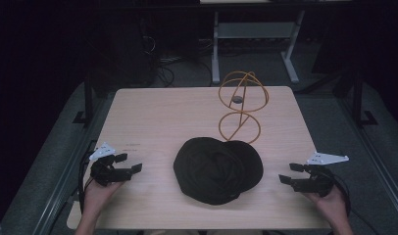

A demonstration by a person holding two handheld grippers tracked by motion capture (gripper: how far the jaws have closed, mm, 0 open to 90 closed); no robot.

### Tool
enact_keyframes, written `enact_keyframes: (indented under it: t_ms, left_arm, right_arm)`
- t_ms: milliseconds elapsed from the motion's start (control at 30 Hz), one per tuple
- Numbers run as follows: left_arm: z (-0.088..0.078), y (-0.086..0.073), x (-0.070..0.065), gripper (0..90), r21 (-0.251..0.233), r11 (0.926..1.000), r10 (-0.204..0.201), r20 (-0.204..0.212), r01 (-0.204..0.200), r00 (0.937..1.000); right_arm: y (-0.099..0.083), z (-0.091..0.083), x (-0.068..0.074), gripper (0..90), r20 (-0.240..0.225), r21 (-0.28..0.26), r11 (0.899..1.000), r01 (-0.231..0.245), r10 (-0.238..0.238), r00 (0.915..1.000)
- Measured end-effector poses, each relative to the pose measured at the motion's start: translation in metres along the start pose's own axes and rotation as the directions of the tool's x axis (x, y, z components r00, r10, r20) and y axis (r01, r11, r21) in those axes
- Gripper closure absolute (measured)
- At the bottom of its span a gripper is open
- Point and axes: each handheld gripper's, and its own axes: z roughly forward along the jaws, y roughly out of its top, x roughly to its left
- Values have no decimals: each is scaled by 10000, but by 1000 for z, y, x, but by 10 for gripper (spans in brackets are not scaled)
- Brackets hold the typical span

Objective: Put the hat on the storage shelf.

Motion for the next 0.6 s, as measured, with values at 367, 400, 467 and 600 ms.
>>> enact_keyframes:
  t_ms: [367, 400, 467, 600]
  left_arm:
    - [0, 0, -1, 186, -55, 10000, 1, 82, -1, 10000]
    - [0, 0, 0, 186, -48, 10000, 24, 91, -24, 10000]
    - [0, 0, 0, 185, -49, 10000, 14, 113, -13, 9999]
    - [0, 0, -1, 185, -81, 10000, 38, 122, -37, 9999]
  right_arm:
    - [3, -1, 6, 286, 9, 11, 10000, 76, -76, 10000]
    - [4, -2, 7, 285, 14, -3, 9999, 101, -101, 9999]
    - [6, -2, 10, 280, 23, -51, 9997, 237, -237, 9997]
    - [13, -2, 18, 274, -57, -132, 9991, 413, -413, 9991]
